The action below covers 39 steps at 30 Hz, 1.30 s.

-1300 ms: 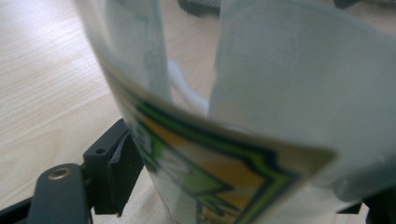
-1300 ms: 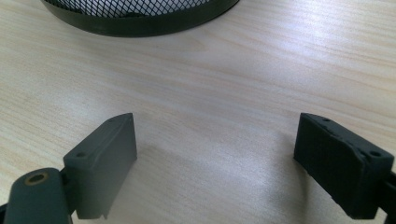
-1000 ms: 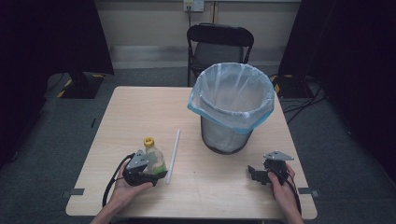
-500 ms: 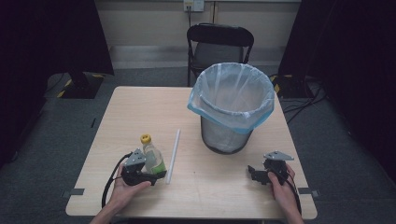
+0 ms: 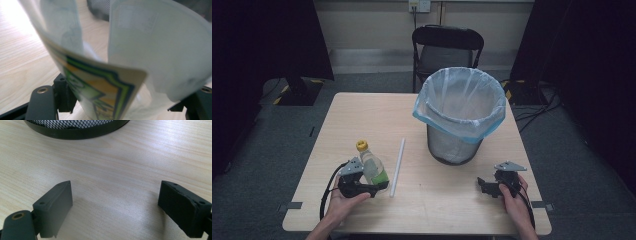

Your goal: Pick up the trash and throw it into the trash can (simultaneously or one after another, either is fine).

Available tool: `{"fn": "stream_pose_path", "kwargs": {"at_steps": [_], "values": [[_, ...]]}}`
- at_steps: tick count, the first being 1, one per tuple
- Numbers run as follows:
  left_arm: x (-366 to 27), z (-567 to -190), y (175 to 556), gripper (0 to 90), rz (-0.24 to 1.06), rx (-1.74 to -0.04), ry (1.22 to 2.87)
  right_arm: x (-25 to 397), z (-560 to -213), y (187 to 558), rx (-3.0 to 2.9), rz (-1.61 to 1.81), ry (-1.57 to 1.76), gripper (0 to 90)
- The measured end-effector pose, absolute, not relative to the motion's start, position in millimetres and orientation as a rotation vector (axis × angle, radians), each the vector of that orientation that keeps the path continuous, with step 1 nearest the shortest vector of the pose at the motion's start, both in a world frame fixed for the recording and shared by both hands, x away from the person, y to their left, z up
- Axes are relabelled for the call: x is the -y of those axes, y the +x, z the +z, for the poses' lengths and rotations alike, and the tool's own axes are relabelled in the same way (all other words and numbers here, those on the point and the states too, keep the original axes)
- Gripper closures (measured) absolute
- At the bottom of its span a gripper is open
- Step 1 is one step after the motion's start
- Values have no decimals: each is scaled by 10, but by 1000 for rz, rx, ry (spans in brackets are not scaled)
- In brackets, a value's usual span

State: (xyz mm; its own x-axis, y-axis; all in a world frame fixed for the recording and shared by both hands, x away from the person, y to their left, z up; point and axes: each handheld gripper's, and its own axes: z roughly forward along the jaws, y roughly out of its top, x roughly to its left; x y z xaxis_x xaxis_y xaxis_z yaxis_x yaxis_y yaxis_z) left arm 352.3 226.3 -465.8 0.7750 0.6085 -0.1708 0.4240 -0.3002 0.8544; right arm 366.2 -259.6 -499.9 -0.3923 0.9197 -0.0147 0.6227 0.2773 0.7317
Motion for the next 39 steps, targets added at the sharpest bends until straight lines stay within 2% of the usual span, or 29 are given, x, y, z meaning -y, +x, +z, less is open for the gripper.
{"fn": "stream_pose_path", "kwargs": {"at_steps": [14,39], "values": [[-2278,-4397,3643,281,246,-771,1889,2597,-4999,3663,-2115,909,1387,112],[-2060,-3775,3837,281,279,-688,1770,2597,-4999,3663,-2115,909,1387,112]]}}
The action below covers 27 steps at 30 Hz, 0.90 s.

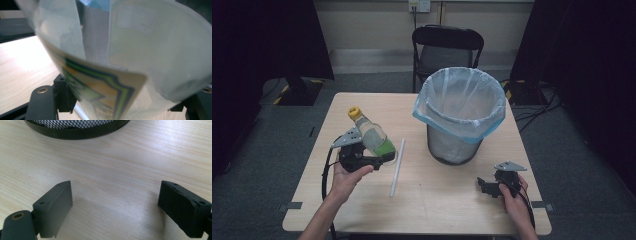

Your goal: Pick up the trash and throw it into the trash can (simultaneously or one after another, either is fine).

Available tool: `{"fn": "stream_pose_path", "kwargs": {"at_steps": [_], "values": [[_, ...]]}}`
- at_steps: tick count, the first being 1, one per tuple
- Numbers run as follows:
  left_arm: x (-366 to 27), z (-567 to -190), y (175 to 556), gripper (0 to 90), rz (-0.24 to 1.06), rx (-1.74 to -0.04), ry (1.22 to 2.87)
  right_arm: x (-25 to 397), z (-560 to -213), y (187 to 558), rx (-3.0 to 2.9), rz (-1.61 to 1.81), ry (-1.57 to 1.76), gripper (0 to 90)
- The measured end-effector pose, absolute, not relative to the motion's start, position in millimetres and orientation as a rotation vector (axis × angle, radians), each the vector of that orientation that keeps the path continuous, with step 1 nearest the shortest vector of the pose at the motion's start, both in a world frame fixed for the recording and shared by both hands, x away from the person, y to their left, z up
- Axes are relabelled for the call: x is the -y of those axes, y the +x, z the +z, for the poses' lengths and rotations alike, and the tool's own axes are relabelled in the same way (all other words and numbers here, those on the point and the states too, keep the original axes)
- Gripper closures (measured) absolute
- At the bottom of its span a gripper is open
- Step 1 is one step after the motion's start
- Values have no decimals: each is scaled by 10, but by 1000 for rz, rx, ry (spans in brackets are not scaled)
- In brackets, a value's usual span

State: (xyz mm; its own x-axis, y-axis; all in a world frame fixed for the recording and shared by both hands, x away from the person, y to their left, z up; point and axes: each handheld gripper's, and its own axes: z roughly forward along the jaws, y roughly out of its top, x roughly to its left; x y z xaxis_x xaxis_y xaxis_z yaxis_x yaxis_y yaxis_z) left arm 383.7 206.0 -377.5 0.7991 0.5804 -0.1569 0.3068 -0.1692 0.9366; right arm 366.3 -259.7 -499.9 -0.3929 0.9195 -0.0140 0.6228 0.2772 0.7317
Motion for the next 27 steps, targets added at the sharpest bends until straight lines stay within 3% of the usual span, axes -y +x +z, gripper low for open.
{"fn": "stream_pose_path", "kwargs": {"at_steps": [27], "values": [[-1767,-3068,4049,281,317,-581,1670,2597,-4999,3663,-2115,908,1387,112]]}}
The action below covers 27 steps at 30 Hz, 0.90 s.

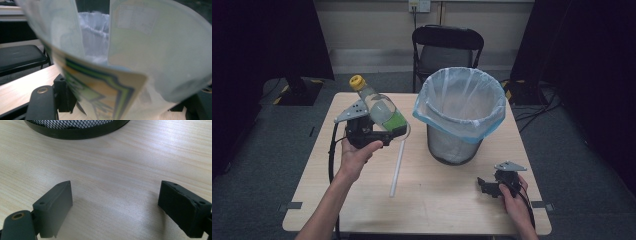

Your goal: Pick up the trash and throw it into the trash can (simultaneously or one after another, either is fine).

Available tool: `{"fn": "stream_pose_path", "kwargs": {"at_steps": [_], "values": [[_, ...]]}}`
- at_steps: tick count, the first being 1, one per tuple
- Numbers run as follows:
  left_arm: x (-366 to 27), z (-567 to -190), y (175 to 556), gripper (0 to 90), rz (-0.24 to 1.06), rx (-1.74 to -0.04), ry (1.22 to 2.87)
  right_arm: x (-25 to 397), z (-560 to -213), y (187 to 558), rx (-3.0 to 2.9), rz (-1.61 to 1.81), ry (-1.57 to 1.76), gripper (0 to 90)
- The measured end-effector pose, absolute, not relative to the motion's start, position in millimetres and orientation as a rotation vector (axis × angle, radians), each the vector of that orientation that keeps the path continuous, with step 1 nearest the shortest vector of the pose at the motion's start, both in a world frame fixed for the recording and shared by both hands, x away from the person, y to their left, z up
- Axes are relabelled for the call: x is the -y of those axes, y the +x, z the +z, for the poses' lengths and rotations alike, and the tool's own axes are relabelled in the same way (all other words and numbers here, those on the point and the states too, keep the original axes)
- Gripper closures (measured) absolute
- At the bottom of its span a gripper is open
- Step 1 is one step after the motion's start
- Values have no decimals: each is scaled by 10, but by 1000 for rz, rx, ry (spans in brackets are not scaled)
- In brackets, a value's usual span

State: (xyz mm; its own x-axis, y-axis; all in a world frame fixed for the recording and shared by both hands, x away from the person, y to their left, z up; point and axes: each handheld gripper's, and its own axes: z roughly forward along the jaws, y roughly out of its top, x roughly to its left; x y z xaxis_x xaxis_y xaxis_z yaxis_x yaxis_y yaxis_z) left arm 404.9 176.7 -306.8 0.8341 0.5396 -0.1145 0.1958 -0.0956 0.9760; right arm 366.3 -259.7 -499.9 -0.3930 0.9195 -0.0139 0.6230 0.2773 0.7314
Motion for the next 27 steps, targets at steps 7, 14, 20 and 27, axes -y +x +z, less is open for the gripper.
{"fn": "stream_pose_path", "kwargs": {"at_steps": [7,14,20,27], "values": [[-1686,-2894,4134,281,319,-564,1659,2597,-4999,3663,-2115,908,1387,112],[-1607,-2687,4210,281,314,-543,1647,2597,-4999,3663,-2115,908,1386,112],[-1552,-2554,4251,281,328,-522,1640,2597,-4999,3663,-2115,908,1386,112],[-1450,-2412,4383,281,330,-514,1635,2596,-4999,3663,-2115,908,1387,112]]}}
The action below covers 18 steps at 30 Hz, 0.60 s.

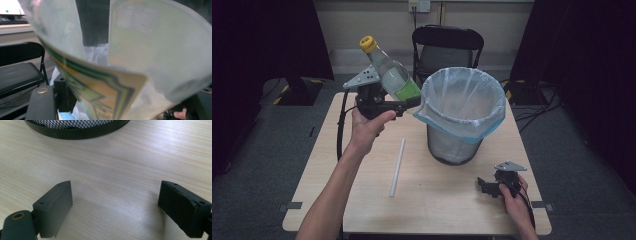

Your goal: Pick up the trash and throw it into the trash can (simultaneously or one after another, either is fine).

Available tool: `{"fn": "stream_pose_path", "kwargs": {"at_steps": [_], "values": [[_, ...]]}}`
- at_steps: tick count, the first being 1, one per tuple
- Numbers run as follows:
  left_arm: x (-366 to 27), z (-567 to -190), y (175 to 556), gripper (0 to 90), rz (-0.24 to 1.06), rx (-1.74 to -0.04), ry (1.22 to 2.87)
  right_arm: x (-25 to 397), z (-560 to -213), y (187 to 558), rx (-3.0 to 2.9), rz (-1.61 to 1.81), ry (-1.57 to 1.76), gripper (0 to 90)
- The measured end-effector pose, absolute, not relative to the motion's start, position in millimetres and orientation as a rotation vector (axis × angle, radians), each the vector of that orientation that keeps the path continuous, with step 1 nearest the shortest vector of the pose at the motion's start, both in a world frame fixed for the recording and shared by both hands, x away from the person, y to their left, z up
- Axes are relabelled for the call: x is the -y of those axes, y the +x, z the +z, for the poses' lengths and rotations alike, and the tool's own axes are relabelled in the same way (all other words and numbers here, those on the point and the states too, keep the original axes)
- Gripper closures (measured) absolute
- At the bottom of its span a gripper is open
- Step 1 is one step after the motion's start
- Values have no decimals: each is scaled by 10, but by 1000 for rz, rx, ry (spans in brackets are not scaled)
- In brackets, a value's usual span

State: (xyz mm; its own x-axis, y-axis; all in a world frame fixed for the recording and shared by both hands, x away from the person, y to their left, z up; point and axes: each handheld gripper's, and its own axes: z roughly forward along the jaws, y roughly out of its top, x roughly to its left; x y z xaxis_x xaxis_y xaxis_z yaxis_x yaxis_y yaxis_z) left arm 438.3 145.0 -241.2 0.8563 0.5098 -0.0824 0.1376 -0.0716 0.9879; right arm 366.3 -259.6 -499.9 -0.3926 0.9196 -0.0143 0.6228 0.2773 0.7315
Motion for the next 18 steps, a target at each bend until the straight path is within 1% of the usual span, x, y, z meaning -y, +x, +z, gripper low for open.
{"fn": "stream_pose_path", "kwargs": {"at_steps": [9,18], "values": [[-1352,-2322,4543,281,334,-531,1631,2597,-4999,3663,-2115,908,1386,112],[-1183,-2279,4677,281,299,-517,1634,2597,-4999,3663,-2115,908,1387,112]]}}
